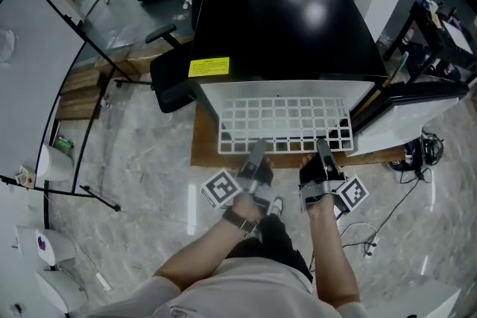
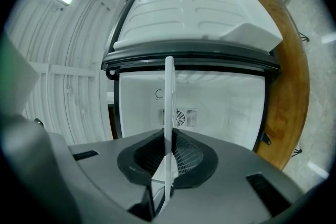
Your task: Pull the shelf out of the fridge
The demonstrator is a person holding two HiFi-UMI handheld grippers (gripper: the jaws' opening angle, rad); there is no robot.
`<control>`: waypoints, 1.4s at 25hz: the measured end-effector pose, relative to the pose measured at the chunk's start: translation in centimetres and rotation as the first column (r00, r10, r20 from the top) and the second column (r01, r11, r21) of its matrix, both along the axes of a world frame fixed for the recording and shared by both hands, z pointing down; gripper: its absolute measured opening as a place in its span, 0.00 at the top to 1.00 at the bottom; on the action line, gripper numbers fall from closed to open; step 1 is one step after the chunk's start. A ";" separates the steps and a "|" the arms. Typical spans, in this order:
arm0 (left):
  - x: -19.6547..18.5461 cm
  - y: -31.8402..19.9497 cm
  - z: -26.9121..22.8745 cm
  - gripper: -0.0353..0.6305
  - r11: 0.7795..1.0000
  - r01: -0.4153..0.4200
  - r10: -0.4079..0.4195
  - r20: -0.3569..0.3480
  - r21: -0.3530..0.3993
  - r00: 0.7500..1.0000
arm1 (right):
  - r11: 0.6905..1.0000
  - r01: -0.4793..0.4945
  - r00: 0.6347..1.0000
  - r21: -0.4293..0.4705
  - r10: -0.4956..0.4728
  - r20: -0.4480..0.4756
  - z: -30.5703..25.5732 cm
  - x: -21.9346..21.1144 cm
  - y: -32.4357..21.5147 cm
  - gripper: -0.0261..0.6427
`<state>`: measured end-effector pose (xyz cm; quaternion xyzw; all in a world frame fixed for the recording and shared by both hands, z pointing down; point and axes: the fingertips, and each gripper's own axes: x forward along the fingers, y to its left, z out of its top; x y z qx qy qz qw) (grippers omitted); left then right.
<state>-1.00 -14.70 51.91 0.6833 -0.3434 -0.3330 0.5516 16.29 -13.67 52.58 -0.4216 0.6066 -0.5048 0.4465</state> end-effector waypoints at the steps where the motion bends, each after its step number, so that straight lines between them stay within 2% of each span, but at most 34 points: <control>1: -0.3 1.3 0.4 0.89 1.000 -0.002 0.002 0.013 0.000 1.000 | 1.000 -0.001 1.000 0.006 0.001 0.003 0.2 -0.2 1.3 0.90; 11: -0.8 2.0 -0.3 0.90 0.999 -0.039 0.039 0.037 -0.011 0.999 | 1.000 -0.021 1.000 -0.006 0.022 0.019 -0.4 -0.7 2.6 0.90; 16: -0.9 2.6 -1.0 0.90 0.998 -0.060 0.061 0.007 -0.016 0.998 | 1.000 -0.024 1.000 -0.012 0.025 0.011 -0.9 -0.9 3.2 0.90; 19: -0.9 4.5 -2.4 0.90 0.997 -0.073 0.072 -0.072 -0.011 0.995 | 1.000 -0.028 0.999 -0.010 0.028 0.017 -1.5 -1.5 5.2 0.90; 21: -1.2 5.6 -2.8 0.90 0.997 -0.077 0.075 -0.089 -0.018 0.993 | 0.999 -0.028 0.999 -0.019 0.028 0.027 -1.7 -2.1 6.4 0.90; 23: -1.7 6.4 -2.9 0.90 0.996 -0.079 0.077 -0.088 -0.027 0.993 | 0.999 -0.025 0.999 -0.031 0.026 0.033 -1.9 -2.5 7.3 0.90; 27: -2.2 8.1 -2.6 0.90 0.996 -0.083 0.082 -0.036 -0.044 0.996 | 0.999 -0.015 0.999 -0.040 0.016 0.038 -2.1 -2.7 8.8 0.90; 31: -2.1 10.1 -3.4 0.90 0.997 -0.068 0.064 -0.082 -0.044 0.995 | 0.999 0.005 0.999 -0.043 -0.004 0.041 -2.5 -2.8 10.6 0.90; 35: -1.8 11.6 -3.6 0.90 0.998 -0.053 0.051 -0.054 -0.039 0.997 | 0.999 0.024 0.999 -0.043 -0.023 0.040 -2.9 -2.3 11.8 0.90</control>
